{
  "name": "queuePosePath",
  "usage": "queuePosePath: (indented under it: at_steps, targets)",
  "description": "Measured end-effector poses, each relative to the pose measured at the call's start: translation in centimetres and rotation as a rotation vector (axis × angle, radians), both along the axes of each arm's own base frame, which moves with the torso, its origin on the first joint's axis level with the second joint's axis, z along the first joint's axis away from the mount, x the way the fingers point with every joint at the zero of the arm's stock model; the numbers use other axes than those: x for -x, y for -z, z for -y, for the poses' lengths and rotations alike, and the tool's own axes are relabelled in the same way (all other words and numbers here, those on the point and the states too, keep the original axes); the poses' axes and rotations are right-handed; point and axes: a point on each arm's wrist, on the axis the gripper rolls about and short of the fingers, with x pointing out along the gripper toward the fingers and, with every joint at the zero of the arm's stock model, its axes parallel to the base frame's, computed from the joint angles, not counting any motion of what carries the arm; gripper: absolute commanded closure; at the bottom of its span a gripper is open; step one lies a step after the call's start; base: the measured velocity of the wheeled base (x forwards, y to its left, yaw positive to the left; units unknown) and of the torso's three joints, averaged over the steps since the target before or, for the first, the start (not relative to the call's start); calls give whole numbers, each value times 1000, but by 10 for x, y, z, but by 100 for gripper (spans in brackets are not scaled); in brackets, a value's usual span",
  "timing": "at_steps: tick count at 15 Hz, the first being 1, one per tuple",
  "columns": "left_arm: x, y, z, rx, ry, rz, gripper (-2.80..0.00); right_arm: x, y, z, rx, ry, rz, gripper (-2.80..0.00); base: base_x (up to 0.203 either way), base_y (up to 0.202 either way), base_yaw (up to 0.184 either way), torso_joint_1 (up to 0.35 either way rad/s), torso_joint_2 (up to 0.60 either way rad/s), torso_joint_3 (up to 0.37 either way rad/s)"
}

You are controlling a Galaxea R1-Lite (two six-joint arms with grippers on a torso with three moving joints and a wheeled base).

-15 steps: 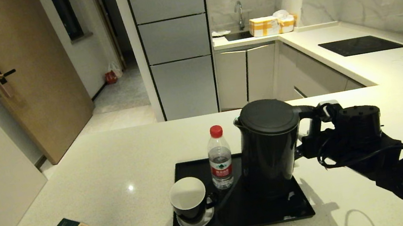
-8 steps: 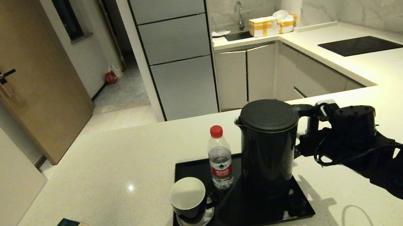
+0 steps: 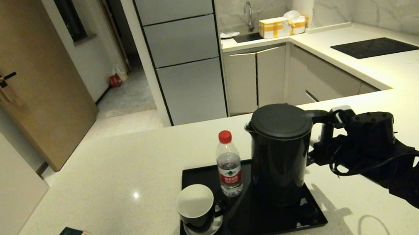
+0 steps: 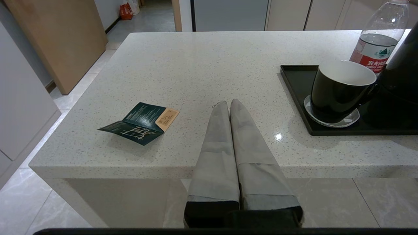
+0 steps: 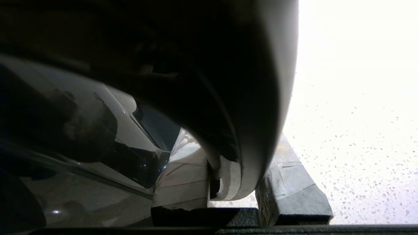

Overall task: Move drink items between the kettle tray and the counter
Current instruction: Return the kettle to its original position

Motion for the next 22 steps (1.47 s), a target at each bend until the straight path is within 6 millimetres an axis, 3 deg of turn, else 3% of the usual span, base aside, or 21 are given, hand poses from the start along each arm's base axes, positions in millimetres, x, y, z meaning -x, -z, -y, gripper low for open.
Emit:
queuePosePath:
  at_steps: [9, 10, 22]
  targets:
    - [0, 0, 0, 0, 0, 0, 0, 12, -8, 3, -8, -5, 15, 0, 0, 0, 0, 0, 0, 0]
    - [0, 0, 0, 0, 0, 0, 0, 11, -8, 3, -8, -5, 14, -280, 0, 0, 0, 0, 0, 0]
    - [0, 0, 0, 0, 0, 0, 0, 19, -8, 6, -35, -31, 74, -280, 0, 0, 0, 0, 0, 0]
